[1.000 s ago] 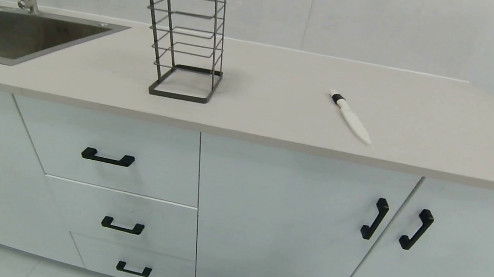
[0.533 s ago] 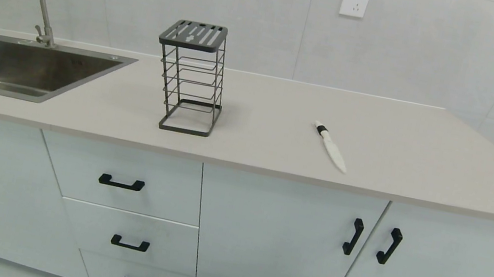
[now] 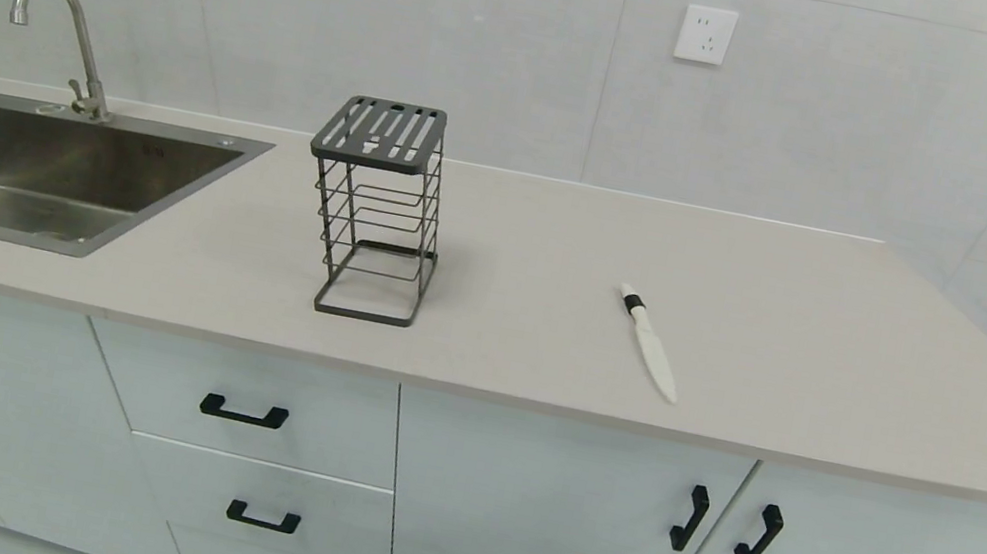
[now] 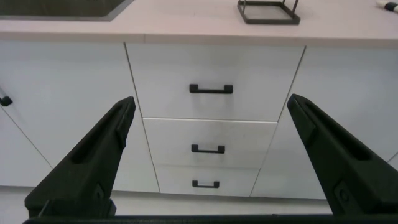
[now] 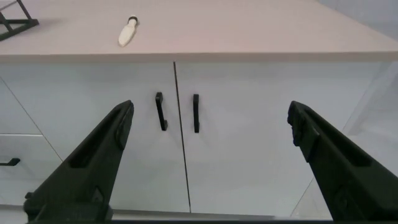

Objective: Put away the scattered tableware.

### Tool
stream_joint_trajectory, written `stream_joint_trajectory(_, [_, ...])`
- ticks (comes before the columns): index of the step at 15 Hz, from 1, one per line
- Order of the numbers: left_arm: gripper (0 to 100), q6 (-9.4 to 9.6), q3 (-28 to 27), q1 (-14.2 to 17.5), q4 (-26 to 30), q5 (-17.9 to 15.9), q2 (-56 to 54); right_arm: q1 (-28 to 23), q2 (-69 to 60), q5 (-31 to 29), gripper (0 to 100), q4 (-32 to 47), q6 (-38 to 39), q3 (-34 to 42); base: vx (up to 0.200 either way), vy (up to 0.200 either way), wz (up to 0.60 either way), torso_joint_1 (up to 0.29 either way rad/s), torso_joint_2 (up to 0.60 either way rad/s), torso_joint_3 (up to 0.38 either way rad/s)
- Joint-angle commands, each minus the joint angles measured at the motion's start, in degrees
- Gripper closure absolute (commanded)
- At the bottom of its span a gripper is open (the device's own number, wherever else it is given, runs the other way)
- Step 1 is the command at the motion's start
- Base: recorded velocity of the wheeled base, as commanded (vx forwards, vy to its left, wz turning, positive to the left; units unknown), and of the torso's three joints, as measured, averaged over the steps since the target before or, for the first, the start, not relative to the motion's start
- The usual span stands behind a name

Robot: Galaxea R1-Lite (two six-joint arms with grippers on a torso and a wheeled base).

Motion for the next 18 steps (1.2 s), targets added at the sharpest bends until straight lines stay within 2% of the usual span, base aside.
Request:
stream_joint_trajectory(1, [0, -0.02, 0.0, 0.01, -0.05, 0.0, 0.07, 0.0, 0.0, 0.02, 0, -0.02, -0.01, 0.01, 0.0, 0.0, 0.0, 0.271, -0.52, -0.261])
stream_joint_trajectory(13, [0, -0.2, 0.0, 0.01, -0.05, 0.18, 0.07, 0.0, 0.0, 0.02, 0, -0.02, -0.01, 0.01, 0.0, 0.0, 0.0, 0.285, -0.55, -0.266])
stream_joint_trajectory(15, [0, -0.2, 0.0, 0.01, -0.05, 0.18, 0.07, 0.0, 0.0, 0.02, 0, -0.02, -0.01, 0.01, 0.0, 0.0, 0.0, 0.124, -0.23, -0.11])
stream_joint_trajectory(18, [0, -0.2, 0.0, 0.01, 0.04, 0.18, 0.07, 0.0, 0.0, 0.02, 0, -0.02, 0.08, 0.01, 0.2, 0.0, 0.0, 0.019, -0.03, -0.014])
